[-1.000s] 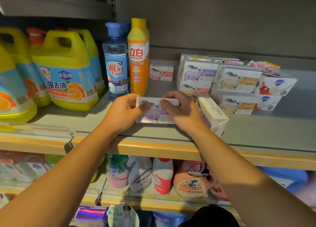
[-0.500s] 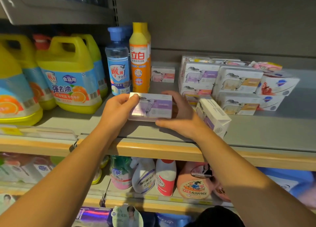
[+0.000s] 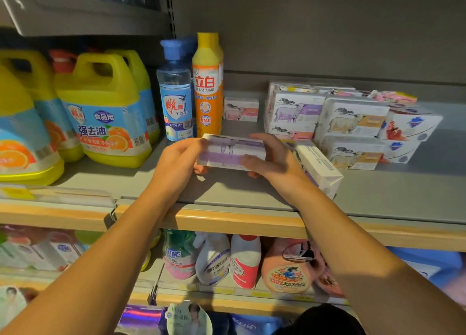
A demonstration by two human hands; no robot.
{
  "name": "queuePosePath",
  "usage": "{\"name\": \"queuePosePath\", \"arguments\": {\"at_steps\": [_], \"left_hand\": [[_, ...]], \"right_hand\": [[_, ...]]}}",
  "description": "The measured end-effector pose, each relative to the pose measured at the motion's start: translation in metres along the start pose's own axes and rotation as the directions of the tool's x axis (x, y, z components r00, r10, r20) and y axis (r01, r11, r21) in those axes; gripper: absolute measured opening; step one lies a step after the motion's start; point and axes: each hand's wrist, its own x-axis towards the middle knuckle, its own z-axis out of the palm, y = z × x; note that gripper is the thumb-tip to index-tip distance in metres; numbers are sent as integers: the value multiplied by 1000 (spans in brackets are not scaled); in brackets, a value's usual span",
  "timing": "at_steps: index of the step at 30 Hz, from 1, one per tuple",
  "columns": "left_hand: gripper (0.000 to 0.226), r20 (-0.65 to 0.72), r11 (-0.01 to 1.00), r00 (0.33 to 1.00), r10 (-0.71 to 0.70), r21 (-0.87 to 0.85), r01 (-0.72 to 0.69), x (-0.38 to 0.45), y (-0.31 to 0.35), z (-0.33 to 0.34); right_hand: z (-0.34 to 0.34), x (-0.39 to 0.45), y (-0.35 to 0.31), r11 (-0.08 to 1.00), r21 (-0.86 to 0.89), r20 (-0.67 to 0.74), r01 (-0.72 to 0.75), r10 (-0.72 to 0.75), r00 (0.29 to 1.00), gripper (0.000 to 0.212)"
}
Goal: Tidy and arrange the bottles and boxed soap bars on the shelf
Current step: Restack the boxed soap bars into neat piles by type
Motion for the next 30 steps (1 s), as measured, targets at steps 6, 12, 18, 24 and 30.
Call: {"name": "queuePosePath", "arguments": {"at_steps": [6,12,18,24,30], "left_hand": [[39,61,991,992,109,-84,-104,2,-4,-3],[34,12,957,964,266,116,-265,-1,-3,1],[43,-76,812,857,509,372,-450,-17,4,11],[50,-48,723,829,557,518,-456,-20,0,13],[42,-13,747,877,481,529,-402,-11,1,12]], "right_hand": [[-4,-2,3,986,-162,9,30,-29,1000,64],[2,0,6,945,-278,-75,169,-197,977,84],[6,-1,11,758,-558,-156,339,-497,854,62],[6,-2,11,707,-622,-158,336,-534,830,54],[2,-3,4,728,-608,-40,316,-425,904,55]]}}
